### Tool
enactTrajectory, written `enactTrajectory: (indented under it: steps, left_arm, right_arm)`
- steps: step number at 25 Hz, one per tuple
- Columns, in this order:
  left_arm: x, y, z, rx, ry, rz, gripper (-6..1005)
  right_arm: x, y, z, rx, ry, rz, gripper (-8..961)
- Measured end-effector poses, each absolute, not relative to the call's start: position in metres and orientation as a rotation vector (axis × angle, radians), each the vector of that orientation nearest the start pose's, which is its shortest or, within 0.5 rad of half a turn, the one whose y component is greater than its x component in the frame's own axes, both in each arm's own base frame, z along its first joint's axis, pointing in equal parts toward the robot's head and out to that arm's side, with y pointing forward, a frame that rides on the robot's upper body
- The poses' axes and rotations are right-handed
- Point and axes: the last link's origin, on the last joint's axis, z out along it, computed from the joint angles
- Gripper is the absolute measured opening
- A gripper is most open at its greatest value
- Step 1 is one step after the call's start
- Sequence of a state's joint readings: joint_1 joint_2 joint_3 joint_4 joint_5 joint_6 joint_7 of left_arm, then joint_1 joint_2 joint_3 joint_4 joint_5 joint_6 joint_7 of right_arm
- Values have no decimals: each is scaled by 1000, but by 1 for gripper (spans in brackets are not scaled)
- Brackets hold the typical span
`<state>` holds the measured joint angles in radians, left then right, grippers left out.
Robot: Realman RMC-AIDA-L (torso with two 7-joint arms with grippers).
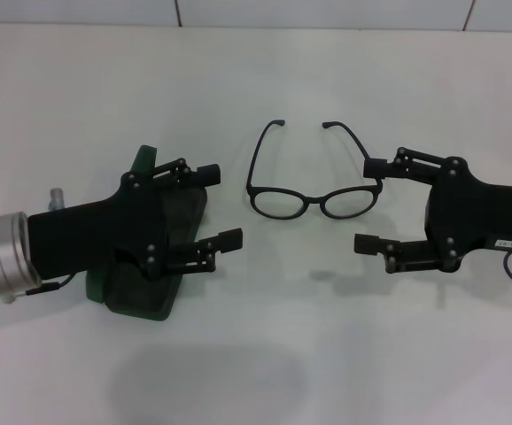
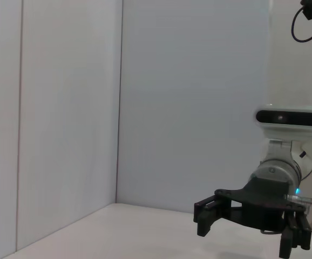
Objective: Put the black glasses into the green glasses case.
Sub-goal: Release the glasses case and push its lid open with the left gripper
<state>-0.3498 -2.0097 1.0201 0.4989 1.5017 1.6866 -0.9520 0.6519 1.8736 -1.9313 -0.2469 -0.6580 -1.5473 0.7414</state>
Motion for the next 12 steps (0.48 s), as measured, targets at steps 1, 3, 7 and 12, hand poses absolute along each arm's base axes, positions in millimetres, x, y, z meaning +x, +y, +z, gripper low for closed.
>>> enactTrajectory:
  steps: [1, 3, 7, 12]
  left_arm:
    - [-276, 272, -1, -2649, -253, -1026, 847]
    - [-276, 272, -1, -2649, -254, -1025, 848]
    - [-276, 274, -2, -2643, -254, -1014, 847]
    - [-276, 277, -4, -2636, -275, -998, 848]
  right_arm:
    - [224, 323, -23, -2792, -37, 1010, 883]
    - [224, 323, -23, -2791, -43, 1007, 884]
    - [224, 323, -23, -2788, -51, 1004, 884]
    - [224, 323, -24, -2785, -64, 1001, 884]
